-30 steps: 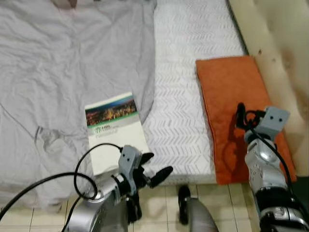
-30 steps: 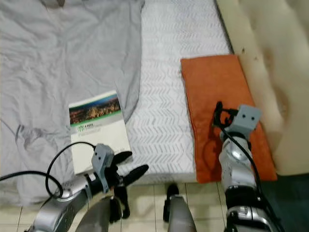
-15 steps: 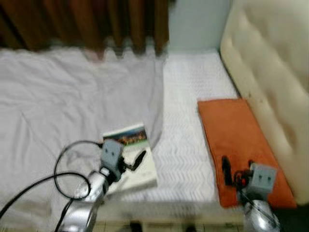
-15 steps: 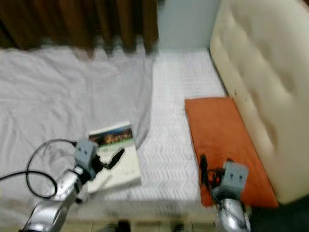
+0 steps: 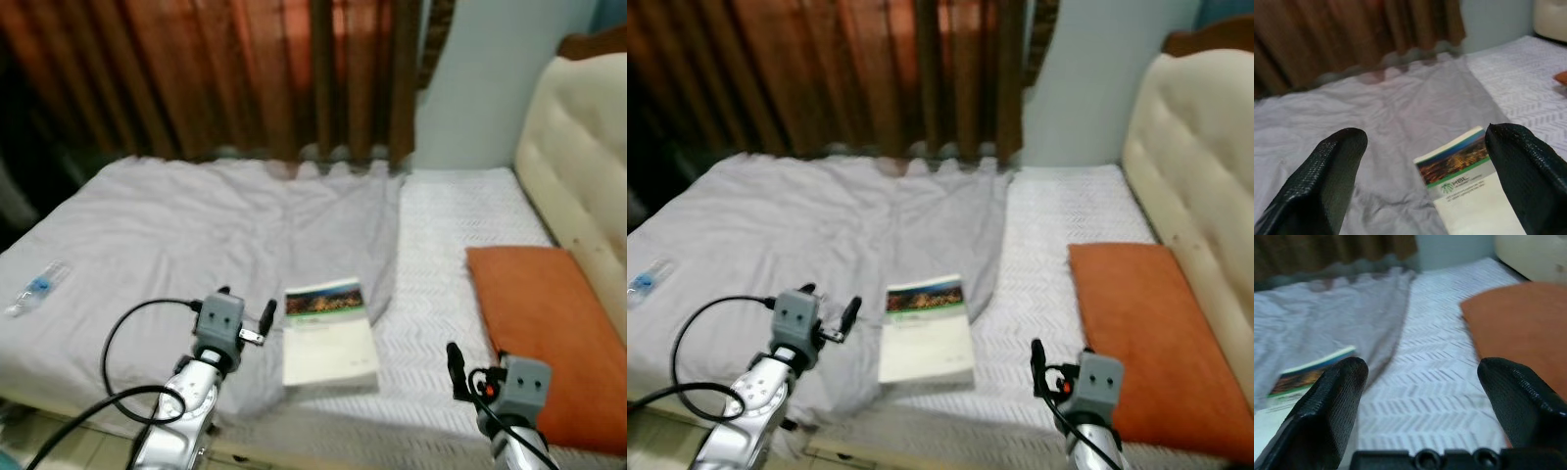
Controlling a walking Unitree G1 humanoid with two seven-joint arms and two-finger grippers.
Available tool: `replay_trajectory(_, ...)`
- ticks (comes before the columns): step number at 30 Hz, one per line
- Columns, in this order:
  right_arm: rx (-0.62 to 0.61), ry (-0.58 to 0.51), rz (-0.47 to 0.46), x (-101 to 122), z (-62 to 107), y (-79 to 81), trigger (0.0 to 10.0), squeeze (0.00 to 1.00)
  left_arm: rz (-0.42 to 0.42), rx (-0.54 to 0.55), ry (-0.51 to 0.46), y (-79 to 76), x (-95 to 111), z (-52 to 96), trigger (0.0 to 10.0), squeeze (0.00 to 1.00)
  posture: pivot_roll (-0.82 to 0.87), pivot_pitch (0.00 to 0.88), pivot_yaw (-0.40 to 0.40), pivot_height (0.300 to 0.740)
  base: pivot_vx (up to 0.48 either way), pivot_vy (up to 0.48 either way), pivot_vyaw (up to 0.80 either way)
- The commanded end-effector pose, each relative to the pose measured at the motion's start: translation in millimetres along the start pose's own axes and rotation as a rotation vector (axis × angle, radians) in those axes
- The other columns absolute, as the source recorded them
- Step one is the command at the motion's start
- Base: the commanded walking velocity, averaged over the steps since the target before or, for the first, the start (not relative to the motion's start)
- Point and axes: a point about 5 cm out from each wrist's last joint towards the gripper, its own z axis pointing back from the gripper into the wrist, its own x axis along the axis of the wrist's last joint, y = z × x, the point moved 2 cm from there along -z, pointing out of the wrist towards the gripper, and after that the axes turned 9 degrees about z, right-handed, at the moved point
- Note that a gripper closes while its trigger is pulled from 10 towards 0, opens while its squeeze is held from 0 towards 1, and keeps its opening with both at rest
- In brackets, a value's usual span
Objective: Clean up the room
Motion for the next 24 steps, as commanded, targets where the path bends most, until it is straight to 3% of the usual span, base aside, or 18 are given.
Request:
replay_trajectory(1,0.038,-0.034,0.018,7.4,-7.4,10.0,10.0,0.00,-0.008,0.027,0.025,5.7,-5.0,-1.7,10.0,0.00,-0.10,0.000,0.092,0.740,0.000,0.000,0.46)
replay_trajectory(5,0.048,-0.044,0.048,10.7,-9.3,12.6,10.0,0.00,-0.009,-0.002,0.021,4.7,-3.6,-3.5,10.0,0.00,-0.10,0.000,0.091,0.740,0.000,0.000,0.00)
replay_trajectory(10,0.074,-0.058,0.059,12.1,-8.8,17.0,10.0,0.00,0.057,-0.038,0.037,0.8,-10.3,-3.4,10.0,0.00,-0.11,0.000,0.080,0.740,0.000,0.123,0.00)
replay_trajectory(13,0.083,-0.060,0.069,12.6,-8.8,18.3,10.0,0.00,0.069,-0.037,0.053,-0.5,-15.4,-2.0,10.0,0.00,-0.11,0.000,0.080,0.740,0.000,0.472,0.00)
replay_trajectory(18,0.099,-0.049,0.093,10.5,-5.1,17.4,10.0,0.00,0.094,-0.043,0.101,-6.5,-30.2,4.9,10.0,0.00,-0.11,0.000,0.061,0.740,0.000,0.476,-0.64)
replay_trajectory(24,0.107,-0.046,0.117,11.2,-8.0,19.7,10.0,0.00,0.110,-0.073,0.106,-9.8,-28.9,1.1,10.0,0.00,-0.11,0.000,0.057,0.740,0.092,0.449,0.00)
